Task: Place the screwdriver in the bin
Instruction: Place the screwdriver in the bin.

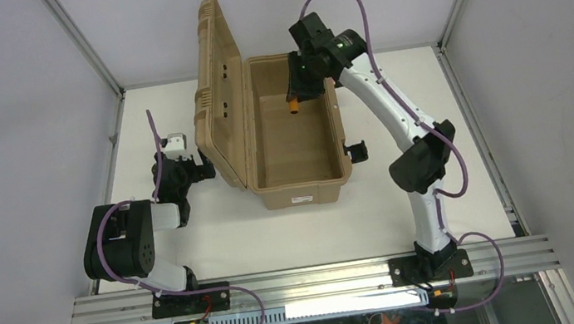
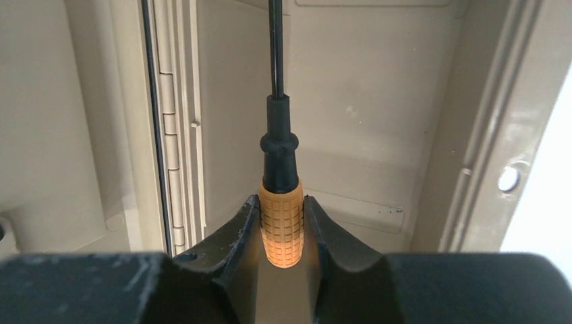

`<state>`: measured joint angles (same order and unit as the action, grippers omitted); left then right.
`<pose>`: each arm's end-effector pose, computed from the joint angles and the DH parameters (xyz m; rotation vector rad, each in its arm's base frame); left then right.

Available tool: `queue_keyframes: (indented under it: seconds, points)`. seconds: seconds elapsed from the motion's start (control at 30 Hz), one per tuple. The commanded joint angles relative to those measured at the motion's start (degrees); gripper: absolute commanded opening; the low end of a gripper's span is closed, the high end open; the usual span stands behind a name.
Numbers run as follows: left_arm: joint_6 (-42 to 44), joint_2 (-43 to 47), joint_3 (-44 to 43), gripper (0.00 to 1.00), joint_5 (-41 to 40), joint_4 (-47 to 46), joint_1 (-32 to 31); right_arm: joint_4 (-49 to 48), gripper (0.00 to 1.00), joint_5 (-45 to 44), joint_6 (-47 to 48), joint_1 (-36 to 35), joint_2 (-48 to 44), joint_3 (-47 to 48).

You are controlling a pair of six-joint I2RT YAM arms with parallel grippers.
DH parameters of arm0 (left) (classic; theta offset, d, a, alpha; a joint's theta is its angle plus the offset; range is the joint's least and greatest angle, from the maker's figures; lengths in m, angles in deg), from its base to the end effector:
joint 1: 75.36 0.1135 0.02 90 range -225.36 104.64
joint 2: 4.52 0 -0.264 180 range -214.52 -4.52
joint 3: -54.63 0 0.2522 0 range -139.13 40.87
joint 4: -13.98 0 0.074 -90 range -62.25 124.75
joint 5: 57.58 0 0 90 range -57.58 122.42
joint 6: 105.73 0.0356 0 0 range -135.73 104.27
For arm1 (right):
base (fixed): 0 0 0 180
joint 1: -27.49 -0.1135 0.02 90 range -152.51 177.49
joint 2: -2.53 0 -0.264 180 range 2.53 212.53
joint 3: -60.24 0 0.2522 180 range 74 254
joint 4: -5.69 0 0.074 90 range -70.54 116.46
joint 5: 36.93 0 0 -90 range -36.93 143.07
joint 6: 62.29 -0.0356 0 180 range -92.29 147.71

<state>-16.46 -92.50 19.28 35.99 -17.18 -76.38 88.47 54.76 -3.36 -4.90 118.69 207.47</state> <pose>0.2656 -0.0069 0.1368 0.0462 1.9451 -0.0808 0.3544 0.2260 0.3946 -0.0423 2.5432 0.4963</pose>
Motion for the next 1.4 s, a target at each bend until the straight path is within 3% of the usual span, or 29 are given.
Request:
queue_keyframes:
  seconds: [0.0,0.3,1.37]
  points:
    - [-0.6,1.7,0.1,0.99,1.2,-2.2,0.3,-3.1,0.0,-1.3,-1.6,-1.3,2.3,2.9]
    - [-0.6,1.7,0.1,0.99,1.3,-2.2,0.3,-4.2,0.0,-5.9,-1.7,-1.8,8.1,2.2]
    - [-0.6,1.7,0.1,0.99,1.2,-2.2,0.3,-8.5,0.0,-6.4,-2.7,-2.0,24.9,-4.2]
